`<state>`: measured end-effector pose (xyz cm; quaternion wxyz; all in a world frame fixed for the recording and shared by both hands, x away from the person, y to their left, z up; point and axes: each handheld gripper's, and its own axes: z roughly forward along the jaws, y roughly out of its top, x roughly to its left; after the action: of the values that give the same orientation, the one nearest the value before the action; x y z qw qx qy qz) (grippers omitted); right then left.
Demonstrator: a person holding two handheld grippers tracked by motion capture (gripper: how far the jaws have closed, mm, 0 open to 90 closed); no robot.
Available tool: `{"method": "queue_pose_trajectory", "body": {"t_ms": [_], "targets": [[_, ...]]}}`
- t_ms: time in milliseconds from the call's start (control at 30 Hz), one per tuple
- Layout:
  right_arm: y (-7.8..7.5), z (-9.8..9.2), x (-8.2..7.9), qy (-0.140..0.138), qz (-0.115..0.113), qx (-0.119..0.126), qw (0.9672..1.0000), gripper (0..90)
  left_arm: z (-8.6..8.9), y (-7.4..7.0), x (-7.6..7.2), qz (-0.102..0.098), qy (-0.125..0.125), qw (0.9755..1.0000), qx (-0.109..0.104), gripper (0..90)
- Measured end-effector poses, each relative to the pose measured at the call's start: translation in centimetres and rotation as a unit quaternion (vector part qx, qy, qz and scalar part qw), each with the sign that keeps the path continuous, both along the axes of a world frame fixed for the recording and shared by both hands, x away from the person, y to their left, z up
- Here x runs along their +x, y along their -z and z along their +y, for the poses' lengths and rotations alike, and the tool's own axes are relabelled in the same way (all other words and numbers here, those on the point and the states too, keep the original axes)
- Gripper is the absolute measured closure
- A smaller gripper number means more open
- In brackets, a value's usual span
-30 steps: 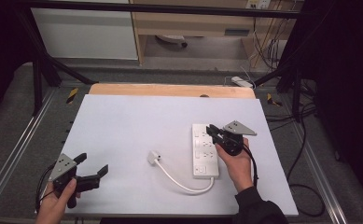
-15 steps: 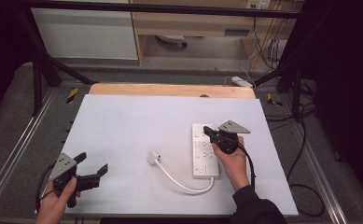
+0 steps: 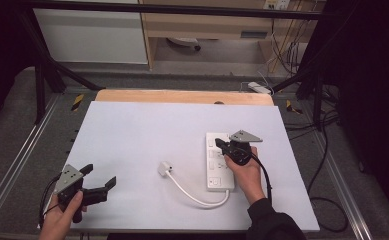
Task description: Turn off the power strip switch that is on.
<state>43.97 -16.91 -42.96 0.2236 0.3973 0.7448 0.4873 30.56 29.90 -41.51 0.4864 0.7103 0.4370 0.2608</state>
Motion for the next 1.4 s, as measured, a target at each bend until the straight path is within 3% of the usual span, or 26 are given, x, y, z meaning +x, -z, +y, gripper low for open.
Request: {"method": "queue_pose_trajectory", "body": {"t_ms": [667,1400], "targets": [[0.7,0.8,0.0,-0.023,0.023,-0.035,0.9988,90.0,0.1,0.1,0.1,0.003,-0.002,1.0000,0.000,5.0],[1.0,1.2,0.0,-0.034,0.040,-0.047,0.9975,90.0,0.1,0.1,0.1,0.006,0.001,1.0000,0.002,5.0]]}}
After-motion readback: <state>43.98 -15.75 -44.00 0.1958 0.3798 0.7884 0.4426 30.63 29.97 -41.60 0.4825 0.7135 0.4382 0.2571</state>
